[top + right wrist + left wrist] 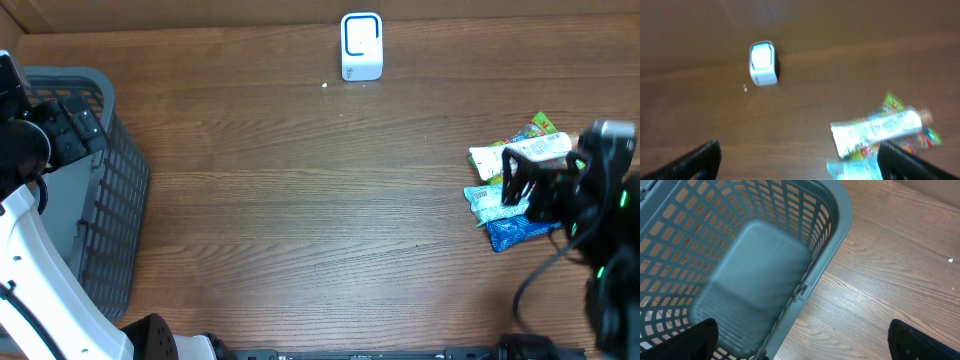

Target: Scan the item barcode

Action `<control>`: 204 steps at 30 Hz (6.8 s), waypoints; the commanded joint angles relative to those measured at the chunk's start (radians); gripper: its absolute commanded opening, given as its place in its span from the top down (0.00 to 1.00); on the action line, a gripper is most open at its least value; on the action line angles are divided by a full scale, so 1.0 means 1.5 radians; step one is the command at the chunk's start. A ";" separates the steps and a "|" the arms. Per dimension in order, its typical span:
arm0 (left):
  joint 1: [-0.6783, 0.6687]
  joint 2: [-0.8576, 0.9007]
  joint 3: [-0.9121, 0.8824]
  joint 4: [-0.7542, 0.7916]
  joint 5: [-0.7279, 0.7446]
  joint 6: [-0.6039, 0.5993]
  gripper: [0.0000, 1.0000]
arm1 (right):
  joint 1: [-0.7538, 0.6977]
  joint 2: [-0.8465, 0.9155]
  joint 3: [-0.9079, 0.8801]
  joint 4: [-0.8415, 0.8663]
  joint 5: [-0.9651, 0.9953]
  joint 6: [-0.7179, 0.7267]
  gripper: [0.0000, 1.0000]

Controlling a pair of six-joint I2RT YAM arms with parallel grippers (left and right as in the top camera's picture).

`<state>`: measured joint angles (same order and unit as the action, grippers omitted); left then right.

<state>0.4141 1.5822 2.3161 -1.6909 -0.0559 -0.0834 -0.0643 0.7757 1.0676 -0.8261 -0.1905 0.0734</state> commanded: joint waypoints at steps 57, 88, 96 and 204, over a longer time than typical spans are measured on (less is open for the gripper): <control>0.002 0.001 0.009 0.001 0.003 -0.009 0.00 | 0.048 -0.515 -0.706 0.507 0.017 -0.015 0.00; 0.001 -0.302 -0.063 0.001 0.003 -0.009 0.00 | 0.048 -0.515 -0.706 0.507 0.017 -0.014 0.00; -0.024 -0.507 -0.284 0.001 -0.002 -0.009 0.00 | 0.048 -0.515 -0.706 0.507 0.017 -0.015 0.00; -0.220 -1.052 -1.536 1.068 0.082 0.058 0.00 | 0.048 -0.515 -0.706 0.507 0.017 -0.015 0.00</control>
<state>0.0910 0.0166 0.0238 -0.0963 0.0772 -0.0147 0.0017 0.0147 0.0185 -0.0711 -0.1753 0.0521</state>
